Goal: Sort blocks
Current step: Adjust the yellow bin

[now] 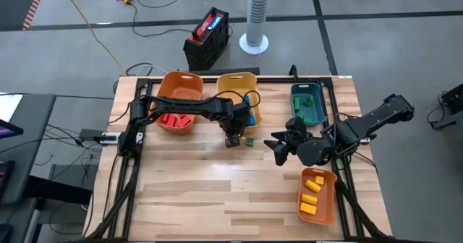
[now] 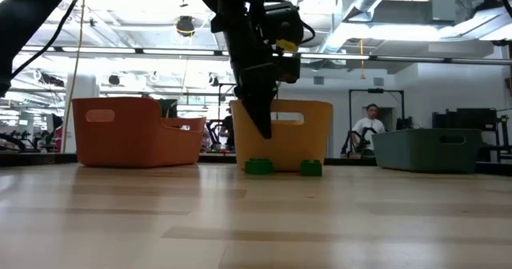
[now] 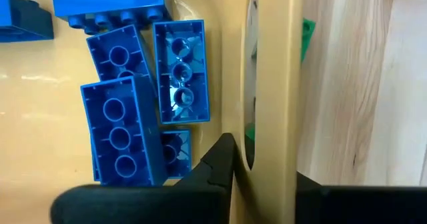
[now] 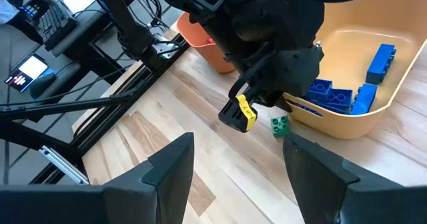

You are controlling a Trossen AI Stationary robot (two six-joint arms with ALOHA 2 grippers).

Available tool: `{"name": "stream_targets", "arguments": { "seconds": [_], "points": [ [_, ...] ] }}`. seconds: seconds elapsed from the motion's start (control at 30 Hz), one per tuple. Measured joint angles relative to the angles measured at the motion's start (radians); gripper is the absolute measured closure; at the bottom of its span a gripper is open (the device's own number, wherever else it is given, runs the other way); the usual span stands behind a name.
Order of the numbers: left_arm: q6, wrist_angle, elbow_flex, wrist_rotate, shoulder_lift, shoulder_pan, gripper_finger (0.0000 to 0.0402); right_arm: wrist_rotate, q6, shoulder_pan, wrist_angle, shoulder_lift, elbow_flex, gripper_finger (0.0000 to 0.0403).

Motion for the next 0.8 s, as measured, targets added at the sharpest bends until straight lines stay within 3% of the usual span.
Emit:
{"name": "stream_targets", "arguments": {
  "seconds": [0.1, 0.2, 0.4, 0.57, 0.8],
  "points": [
    [0.008, -0.019, 0.001, -0.007, -0.001, 0.000, 0.0389, 0.000, -0.001, 0.000, 0.000, 0.000, 0.000, 0.0163],
    [0.009, -0.025, 0.001, -0.012, -0.001, 0.000, 0.0365, 0.000, -0.007, 0.000, 0.000, 0.000, 0.000, 0.0163],
    [-0.013, -0.031, 0.000, -0.026, -0.001, 0.000, 0.0263, 0.000, -0.011, 0.000, -0.002, 0.000, 0.000, 0.0163],
    [-0.035, -0.031, 0.000, -0.104, -0.021, -0.001, 0.0192, 0.000, -0.011, 0.000, -0.013, 0.000, 0.000, 0.0163],
    [-0.068, -0.022, 0.000, -0.181, -0.140, -0.014, 0.0166, 0.000, -0.010, 0.000, -0.019, 0.000, 0.001, 0.0163]
  ]
}}
